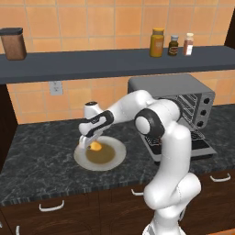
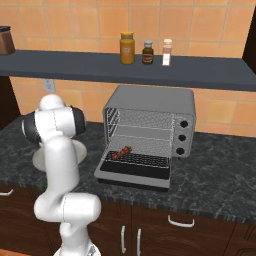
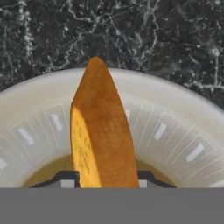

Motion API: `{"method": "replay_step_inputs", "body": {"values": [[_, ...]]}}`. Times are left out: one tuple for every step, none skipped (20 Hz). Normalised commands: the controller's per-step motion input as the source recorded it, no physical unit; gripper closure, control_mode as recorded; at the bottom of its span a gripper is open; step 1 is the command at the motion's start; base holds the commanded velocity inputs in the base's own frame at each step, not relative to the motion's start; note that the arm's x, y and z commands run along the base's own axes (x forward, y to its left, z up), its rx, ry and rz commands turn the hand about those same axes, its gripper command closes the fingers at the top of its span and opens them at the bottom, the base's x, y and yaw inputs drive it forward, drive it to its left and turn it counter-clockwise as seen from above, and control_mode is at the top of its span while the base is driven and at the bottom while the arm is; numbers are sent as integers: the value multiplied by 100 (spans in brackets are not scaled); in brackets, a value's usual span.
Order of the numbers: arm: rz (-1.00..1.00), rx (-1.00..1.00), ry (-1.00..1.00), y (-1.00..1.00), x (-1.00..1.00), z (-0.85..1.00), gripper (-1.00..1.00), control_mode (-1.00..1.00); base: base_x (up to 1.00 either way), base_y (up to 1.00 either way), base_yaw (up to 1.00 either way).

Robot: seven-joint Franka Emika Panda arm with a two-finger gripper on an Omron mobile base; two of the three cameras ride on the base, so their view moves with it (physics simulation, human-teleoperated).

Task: Pick up the kebab skewer and baguette bread, and place them inside the toaster oven. Close the toaster oven door and start by setting the timer.

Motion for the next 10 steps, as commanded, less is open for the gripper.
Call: {"method": "replay_step_inputs", "body": {"values": [[-1, 0, 0, 0, -51, 0, 100, -100, 0, 0, 0], [-1, 0, 0, 0, -46, 0, 100, -100, 0, 0, 0], [-1, 0, 0, -14, -52, 5, 100, -100, 0, 0, 0], [-1, 1, 0, -33, -46, 19, 100, -100, 0, 0, 0], [-1, 2, 0, -35, -51, 29, 100, -100, 0, 0, 0], [-1, 3, 0, -39, -66, 26, 100, -100, 0, 0, 0], [-1, 4, 0, -45, -74, 22, 100, -100, 0, 0, 0], [-1, 5, 0, -48, -84, 19, 100, -100, 0, 0, 0], [-1, 5, 0, -54, -81, 19, 100, -100, 0, 0, 0], [-2, 5, -4, -60, -76, 29, 100, -100, 0, 0, 0]]}}
